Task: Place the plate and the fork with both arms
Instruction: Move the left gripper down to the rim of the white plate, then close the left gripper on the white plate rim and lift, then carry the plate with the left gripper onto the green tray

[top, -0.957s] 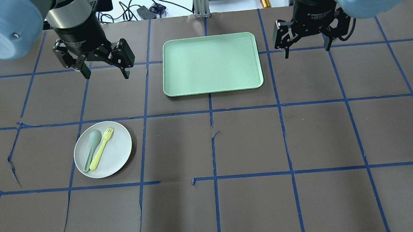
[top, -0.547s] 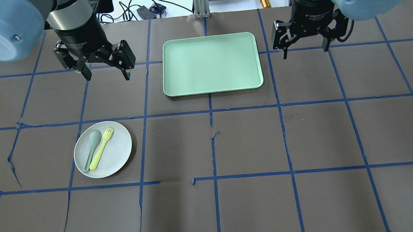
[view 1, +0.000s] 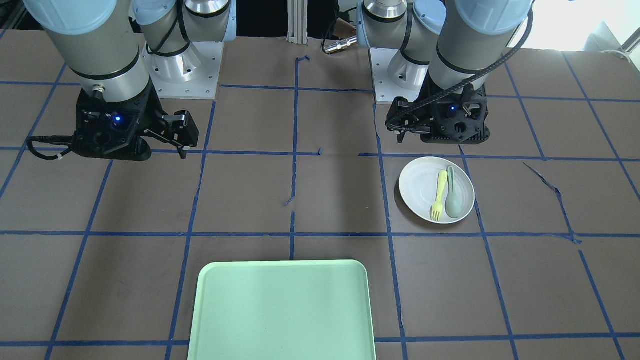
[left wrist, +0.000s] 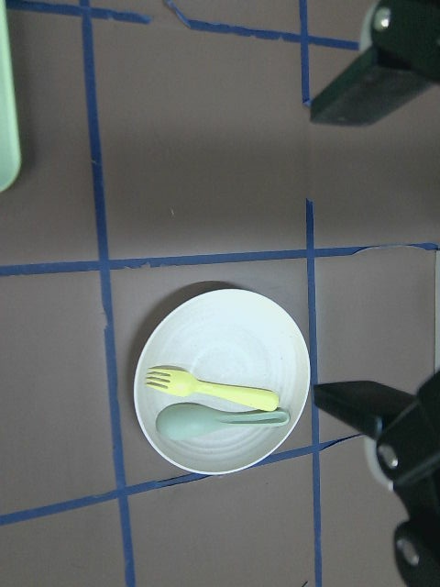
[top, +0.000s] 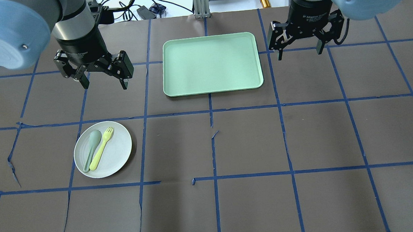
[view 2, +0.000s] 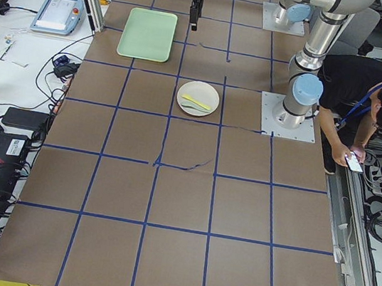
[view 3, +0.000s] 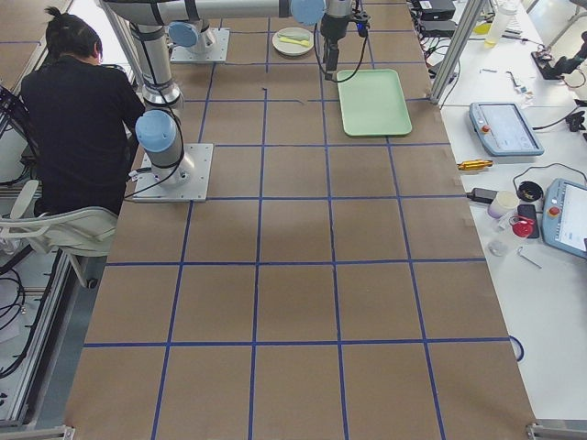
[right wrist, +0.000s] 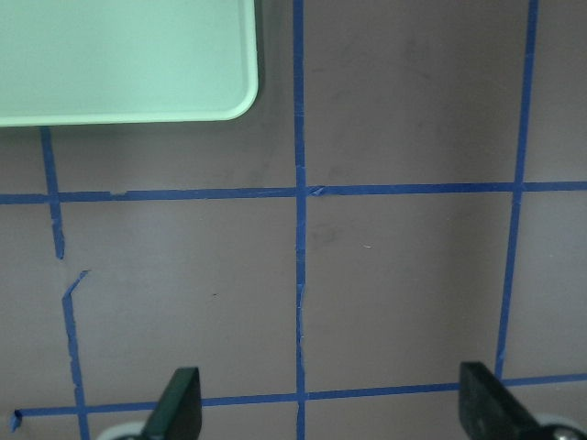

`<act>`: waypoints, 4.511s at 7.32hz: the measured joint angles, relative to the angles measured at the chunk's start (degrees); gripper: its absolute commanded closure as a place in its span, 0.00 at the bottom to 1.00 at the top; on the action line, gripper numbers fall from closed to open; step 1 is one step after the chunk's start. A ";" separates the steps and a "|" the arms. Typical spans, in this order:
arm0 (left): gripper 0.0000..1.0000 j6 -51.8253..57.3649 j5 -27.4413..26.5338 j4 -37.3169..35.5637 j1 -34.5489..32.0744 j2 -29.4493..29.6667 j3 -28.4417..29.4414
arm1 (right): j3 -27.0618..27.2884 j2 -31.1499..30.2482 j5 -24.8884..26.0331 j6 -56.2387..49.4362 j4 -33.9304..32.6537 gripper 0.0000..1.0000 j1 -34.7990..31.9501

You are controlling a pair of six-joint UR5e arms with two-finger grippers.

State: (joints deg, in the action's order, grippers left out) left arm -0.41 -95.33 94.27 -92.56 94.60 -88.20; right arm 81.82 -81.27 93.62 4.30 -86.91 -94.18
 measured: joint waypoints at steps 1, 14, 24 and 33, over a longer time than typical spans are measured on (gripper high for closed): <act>0.00 0.16 -0.12 -0.36 2.54 0.30 -1.20 | 0.04 0.13 -2.06 -0.28 0.24 0.00 -0.10; 0.52 30.59 1.59 -27.81 30.64 11.86 -26.47 | 3.24 2.47 -3.31 -0.80 -0.28 0.00 -0.57; 1.00 33.29 5.87 -16.03 27.14 10.30 -17.81 | 3.26 2.60 -1.02 -1.04 -0.44 0.00 -0.23; 1.00 -12.40 29.48 -21.22 5.48 29.29 9.66 | 3.16 2.60 1.12 -1.95 -0.45 0.00 -0.03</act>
State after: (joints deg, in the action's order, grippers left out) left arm -12.82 -65.84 73.05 -87.08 123.88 -78.55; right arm 84.98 -78.66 94.75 2.34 -87.36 -94.20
